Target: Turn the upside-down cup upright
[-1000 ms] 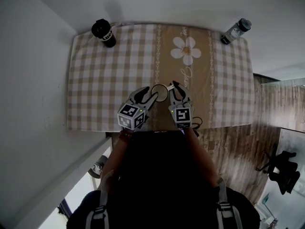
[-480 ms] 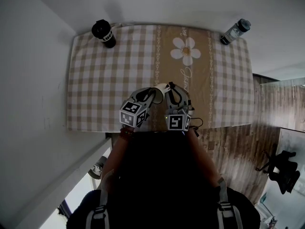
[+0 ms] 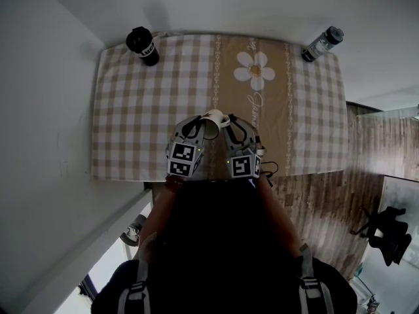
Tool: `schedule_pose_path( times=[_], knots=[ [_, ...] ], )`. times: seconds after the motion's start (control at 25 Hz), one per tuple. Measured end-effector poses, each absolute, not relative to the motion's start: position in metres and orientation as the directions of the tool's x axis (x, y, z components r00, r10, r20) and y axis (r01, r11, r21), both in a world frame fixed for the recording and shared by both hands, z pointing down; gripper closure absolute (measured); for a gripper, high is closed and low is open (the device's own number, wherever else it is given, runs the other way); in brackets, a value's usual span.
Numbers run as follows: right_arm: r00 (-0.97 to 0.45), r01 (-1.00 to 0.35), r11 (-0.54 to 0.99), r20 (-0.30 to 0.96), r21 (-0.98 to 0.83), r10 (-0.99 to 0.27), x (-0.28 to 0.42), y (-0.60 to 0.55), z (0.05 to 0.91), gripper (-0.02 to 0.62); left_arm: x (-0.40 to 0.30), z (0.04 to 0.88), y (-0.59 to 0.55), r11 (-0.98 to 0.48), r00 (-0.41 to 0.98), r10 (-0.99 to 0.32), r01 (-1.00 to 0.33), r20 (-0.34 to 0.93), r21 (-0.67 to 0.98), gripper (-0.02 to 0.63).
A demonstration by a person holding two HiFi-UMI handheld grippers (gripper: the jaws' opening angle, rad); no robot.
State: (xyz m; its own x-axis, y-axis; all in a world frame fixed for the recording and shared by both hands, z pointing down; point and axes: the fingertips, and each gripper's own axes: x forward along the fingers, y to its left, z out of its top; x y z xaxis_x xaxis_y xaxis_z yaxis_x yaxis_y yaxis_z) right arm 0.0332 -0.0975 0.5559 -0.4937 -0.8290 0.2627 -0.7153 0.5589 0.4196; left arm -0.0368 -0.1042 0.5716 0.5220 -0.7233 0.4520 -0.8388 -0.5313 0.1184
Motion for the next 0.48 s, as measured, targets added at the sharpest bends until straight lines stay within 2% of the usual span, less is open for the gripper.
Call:
schedule_pose_path(
  times=[0.08,0.16,0.24,0.36,0.48],
  knots=[
    [-0.522,-0.689,0.610,0.316,0.392,-0.793,0.032,-0.095,0.563,0.472,-0.046,0.566,-0.108,-0.500,0.492,-0.756,-0.860,0.432,0.104,0.569],
    [-0.560,-0.674,0.667,0.369,0.319,-0.742,0.031,-0.088,0.573,0.472,-0.056,0.558,-0.114,-0.467,0.457,-0.792,-0.881,0.404,0.079,0.569],
    [-0.612,-0.704,0.698,0.383,0.136,-0.692,0.028,-0.082,0.574,0.424,-0.065,0.552,-0.118,-0.442,0.415,-0.822,-0.897,0.391,0.024,0.569],
    [-0.718,-0.693,0.675,0.333,-0.253,-0.611,0.015,-0.076,0.563,0.342,-0.072,0.545,-0.119,-0.410,0.366,-0.855,-0.911,0.366,-0.046,0.569],
    [-0.752,-0.658,0.637,0.297,-0.403,-0.589,-0.001,-0.077,0.555,0.334,-0.073,0.541,-0.119,-0.382,0.341,-0.877,-0.922,0.339,-0.060,0.569]
  ],
)
